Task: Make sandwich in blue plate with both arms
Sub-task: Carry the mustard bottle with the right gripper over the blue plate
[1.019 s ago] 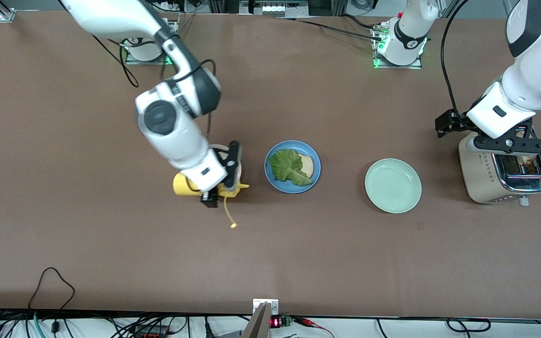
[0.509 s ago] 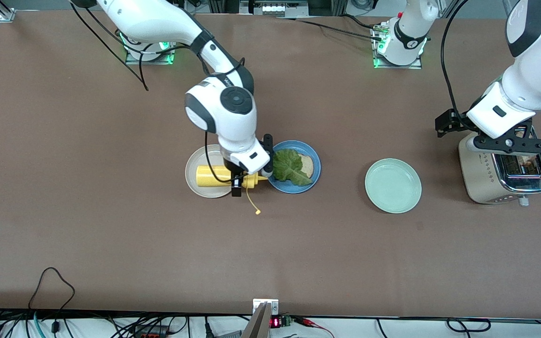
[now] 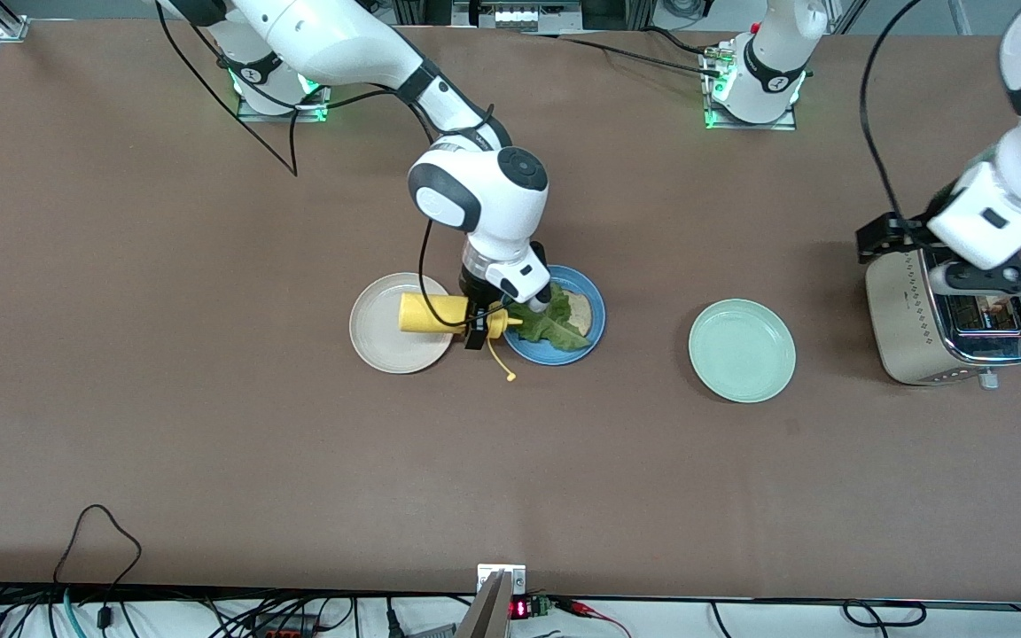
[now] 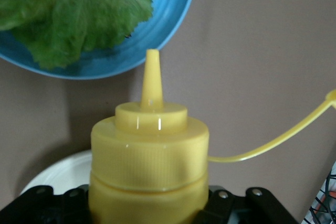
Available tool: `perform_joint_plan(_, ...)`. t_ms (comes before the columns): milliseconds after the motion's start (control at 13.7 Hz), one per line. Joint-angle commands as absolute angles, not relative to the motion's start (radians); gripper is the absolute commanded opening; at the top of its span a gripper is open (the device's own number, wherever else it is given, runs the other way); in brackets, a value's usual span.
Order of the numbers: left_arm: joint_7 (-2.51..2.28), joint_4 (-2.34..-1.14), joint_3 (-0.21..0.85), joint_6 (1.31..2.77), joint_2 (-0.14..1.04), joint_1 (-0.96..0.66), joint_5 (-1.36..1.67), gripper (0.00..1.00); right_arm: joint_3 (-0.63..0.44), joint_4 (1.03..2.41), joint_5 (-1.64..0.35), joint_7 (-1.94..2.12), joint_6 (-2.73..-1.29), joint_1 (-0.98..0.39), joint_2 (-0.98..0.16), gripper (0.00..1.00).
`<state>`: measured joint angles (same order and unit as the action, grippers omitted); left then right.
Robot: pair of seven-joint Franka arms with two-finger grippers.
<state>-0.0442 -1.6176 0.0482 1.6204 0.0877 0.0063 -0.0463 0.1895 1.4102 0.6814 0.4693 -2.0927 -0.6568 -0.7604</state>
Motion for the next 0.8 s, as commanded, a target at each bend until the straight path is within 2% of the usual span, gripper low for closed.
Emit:
perform_joint_plan(0,0.081,-1.608,0.051,1.586,0.093,0.082,-0.04,1.0,0.176,1.399,0.709,0.451,-2.071,-0.669,-0.759,0.28)
perform_joint_plan(437,0.251,-1.62,0.048,1.615,0.184,0.247,-0.143,1.0,0.176,1.391,0.686,0.465,-2.072,-0.635,-0.724,0.29)
perform_joint_plan(582,0.259,-1.635,0.049,1.626,0.218,0.291,-0.173,1.0,0.208,1.402,0.635,0.517,-2.074,-0.545,-0.668,0.29)
perform_joint_plan(728,0.278,-1.637,0.049,1.707,0.253,0.339,-0.179,1.0,0.222,1.404,0.501,0.63,-2.072,-0.476,-0.618,0.29)
